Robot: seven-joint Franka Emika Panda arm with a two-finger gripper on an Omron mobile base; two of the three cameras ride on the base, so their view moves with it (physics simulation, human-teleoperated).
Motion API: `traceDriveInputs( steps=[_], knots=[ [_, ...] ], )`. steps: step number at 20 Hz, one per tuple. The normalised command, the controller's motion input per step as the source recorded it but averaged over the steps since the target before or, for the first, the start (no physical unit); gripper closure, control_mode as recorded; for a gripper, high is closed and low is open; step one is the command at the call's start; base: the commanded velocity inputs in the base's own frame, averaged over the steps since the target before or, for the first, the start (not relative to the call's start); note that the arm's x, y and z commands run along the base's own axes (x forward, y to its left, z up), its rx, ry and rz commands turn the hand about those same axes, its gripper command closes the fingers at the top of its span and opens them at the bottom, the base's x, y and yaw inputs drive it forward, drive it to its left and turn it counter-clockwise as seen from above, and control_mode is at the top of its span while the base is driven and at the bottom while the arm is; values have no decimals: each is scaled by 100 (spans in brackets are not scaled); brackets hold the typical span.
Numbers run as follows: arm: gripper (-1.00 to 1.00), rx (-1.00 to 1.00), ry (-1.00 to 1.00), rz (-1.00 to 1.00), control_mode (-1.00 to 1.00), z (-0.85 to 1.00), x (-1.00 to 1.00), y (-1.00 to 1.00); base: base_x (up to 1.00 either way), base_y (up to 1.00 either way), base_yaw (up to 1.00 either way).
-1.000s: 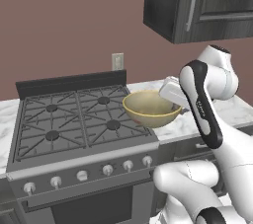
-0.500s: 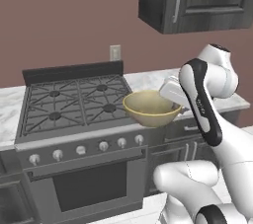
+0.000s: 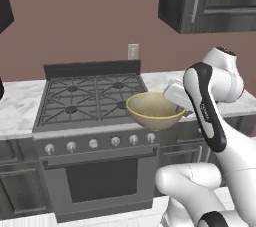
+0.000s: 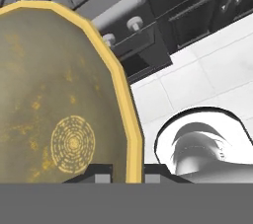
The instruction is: Pick the cup and bowl from the counter and place them on the counter next to the sink.
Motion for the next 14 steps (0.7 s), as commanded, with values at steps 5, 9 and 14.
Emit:
traceDriveInputs(
  steps=[5,9,14],
  knots=[
    [100,0,0,0,100,0,0,0,0,23,63],
    [100,0,0,0,100,0,0,0,2,29,67],
    [100,0,0,0,100,0,0,0,10,23,67]
  ],
)
